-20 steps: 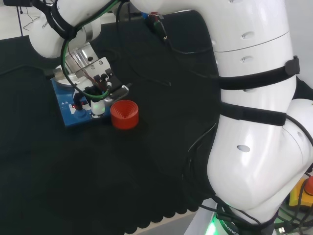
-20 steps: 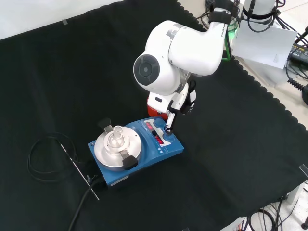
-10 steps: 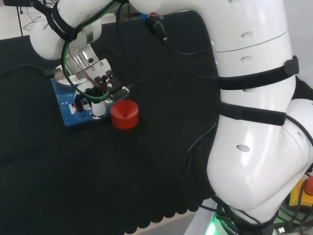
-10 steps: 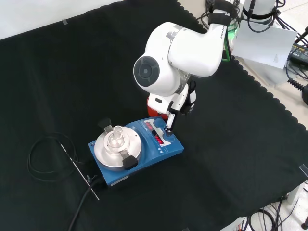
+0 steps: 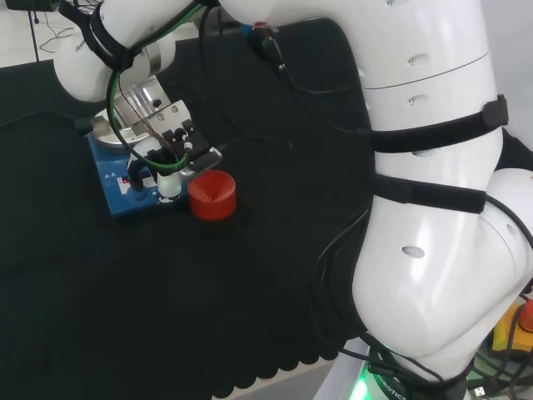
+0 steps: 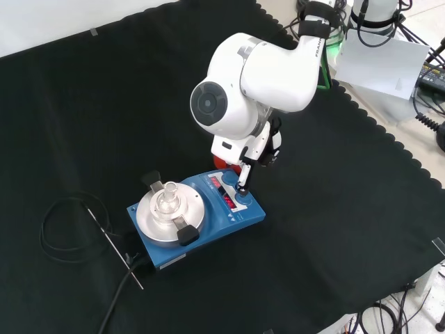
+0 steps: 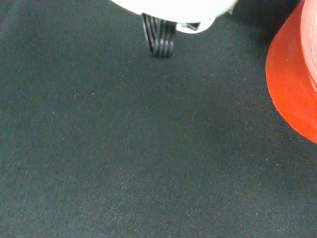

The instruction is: Turn on the heater.

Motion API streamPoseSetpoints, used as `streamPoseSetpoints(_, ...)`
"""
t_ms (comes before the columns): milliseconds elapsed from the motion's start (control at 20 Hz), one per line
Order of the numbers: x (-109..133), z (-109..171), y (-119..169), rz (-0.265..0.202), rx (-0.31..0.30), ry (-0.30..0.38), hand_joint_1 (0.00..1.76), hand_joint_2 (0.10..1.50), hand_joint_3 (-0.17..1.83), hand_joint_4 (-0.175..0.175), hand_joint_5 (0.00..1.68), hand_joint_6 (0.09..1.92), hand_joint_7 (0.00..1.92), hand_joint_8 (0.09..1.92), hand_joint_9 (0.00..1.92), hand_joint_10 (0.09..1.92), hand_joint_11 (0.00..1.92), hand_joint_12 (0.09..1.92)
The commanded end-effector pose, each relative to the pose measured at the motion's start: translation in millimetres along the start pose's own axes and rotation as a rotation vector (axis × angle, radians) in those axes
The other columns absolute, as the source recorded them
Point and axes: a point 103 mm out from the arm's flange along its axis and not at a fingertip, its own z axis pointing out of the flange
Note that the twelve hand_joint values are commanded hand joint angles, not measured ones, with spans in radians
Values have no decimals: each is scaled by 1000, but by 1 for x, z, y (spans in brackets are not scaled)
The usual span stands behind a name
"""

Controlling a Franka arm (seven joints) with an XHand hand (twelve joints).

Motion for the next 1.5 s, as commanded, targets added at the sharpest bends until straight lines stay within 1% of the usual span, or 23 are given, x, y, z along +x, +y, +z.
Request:
streamPoseSetpoints(50,-2,5,2,-1,3,1,1421,708,1056,-22,299,623,1423,1510,1556,1430,1019,1291)
streamPoseSetpoints(250,-9,11,4,-7,2,10,1421,707,1057,-23,297,627,1423,1509,1555,1429,1019,1290)
streamPoseSetpoints(500,-10,12,5,-9,0,21,1421,707,1057,-23,296,633,1423,1509,1555,1428,1020,1289)
streamPoseSetpoints(700,-20,19,4,-13,-1,34,1420,707,1057,-23,297,638,1423,1508,1554,1428,1021,1289)
streamPoseSetpoints(850,-23,19,2,-10,-6,39,1420,707,1057,-23,296,641,1423,1508,1554,1428,1021,1288)
streamPoseSetpoints(1150,-27,5,-7,1,-35,43,1419,708,1058,-23,295,648,1423,1507,1553,1427,1021,1287)
streamPoseSetpoints(1500,-30,-16,-23,14,-86,45,1419,708,1058,-24,293,654,1423,1507,1554,1425,1022,1286)
